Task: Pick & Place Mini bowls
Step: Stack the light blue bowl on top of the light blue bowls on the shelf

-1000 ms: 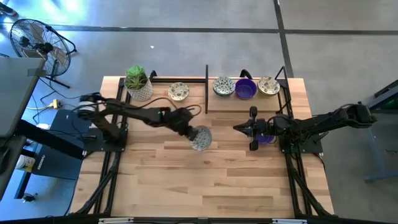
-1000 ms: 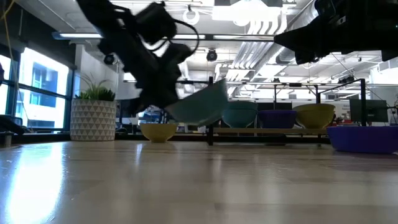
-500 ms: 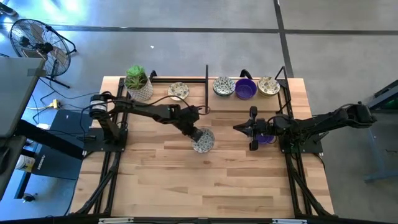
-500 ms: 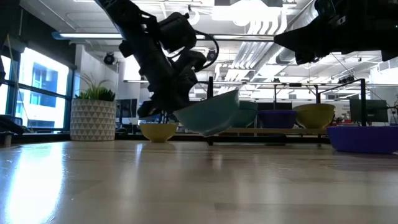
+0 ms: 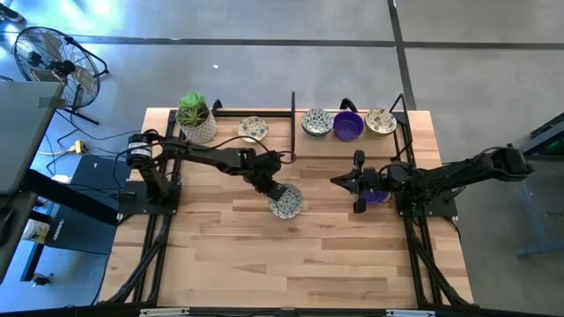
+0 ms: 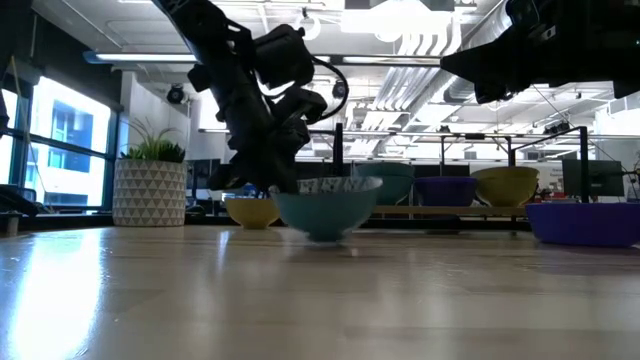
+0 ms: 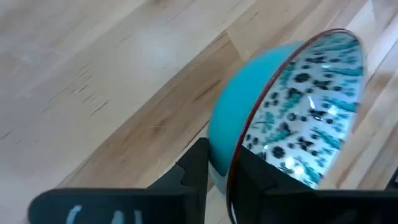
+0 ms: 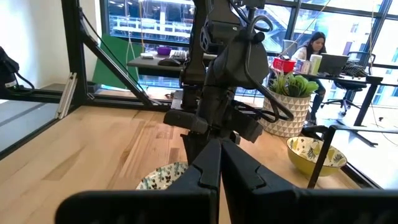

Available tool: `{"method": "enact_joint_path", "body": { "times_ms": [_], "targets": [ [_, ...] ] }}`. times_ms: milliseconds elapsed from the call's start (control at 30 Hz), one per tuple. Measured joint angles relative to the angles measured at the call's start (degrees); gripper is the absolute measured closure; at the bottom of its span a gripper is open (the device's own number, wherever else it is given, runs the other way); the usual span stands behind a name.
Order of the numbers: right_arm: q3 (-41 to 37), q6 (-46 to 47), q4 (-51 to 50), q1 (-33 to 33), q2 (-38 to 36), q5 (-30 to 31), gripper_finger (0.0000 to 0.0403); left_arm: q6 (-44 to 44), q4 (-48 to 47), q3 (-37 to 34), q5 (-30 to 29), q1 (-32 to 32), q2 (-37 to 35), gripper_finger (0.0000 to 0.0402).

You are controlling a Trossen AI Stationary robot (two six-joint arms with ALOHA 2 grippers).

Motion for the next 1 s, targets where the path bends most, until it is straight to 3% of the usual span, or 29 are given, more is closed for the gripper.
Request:
{"method": "enact_joint_path", "body": {
  "times_ms": [567,1000],
  "targets": [
    [0.0,0.1,0.0,0.0,0.0,0.0,0.0401,3.9,0.0,0.0,2.1,0.0,0.0,0.0335],
    [0.0,0.1,0.0,0.0,0.0,0.0,0.0401,7.9,-2.6,0.0,3.6,0.8,-0.2,0.0215]
  ]
}}
